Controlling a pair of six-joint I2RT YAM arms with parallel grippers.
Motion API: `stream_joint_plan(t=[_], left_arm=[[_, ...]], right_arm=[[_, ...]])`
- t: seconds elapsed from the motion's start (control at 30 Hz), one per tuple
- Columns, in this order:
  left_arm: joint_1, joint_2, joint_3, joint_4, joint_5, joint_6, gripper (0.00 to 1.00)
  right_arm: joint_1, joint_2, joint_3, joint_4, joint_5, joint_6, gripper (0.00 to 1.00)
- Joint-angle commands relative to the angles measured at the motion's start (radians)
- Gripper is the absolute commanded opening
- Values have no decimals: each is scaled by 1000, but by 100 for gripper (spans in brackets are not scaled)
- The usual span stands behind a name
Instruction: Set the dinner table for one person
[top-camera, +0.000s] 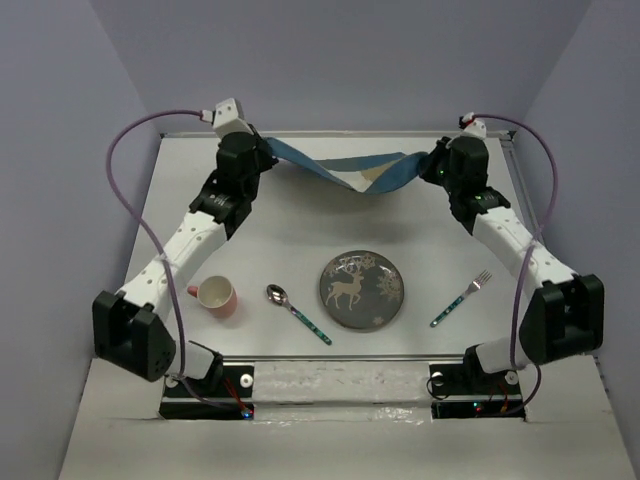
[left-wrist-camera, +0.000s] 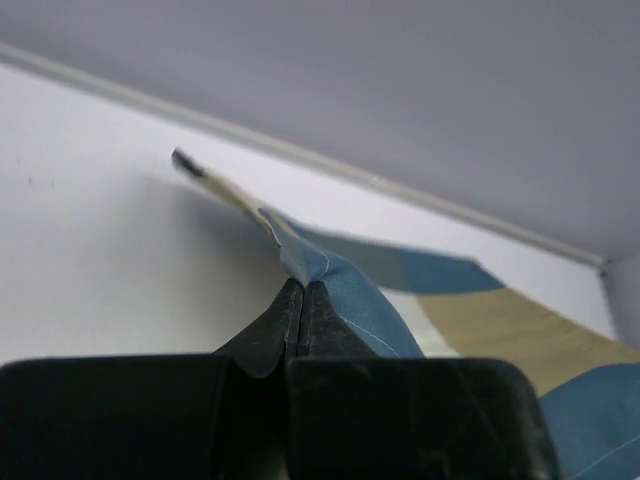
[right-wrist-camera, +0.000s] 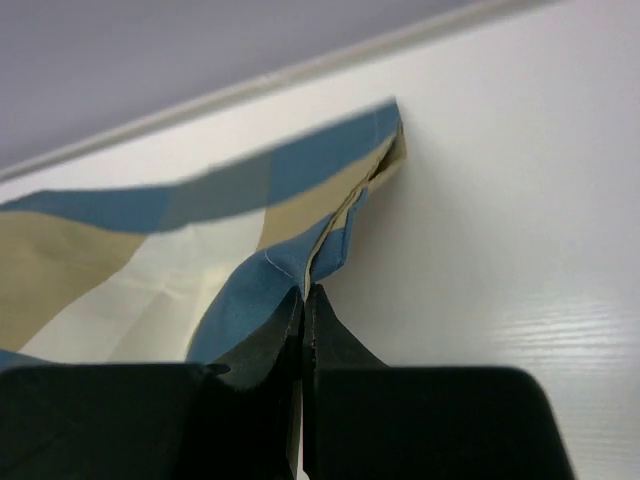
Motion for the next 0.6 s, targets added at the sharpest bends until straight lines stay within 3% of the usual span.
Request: stream_joint_plan(t=[0.0, 0.27, 0.47, 0.57], left_arm=[[-1, -144, 70, 32, 1, 52, 0], [-1, -302, 45, 12, 14, 48, 0], [60, -242, 67, 18, 46, 52, 0], [135, -173, 91, 33, 140, 16, 0]], right_arm=[[-5, -188, 73, -4, -32, -47, 0], [-5, -369, 96, -114, -95, -19, 0], [-5, -293, 168, -142, -72, -40, 0], [-5, -205, 211, -136, -36, -65, 0]])
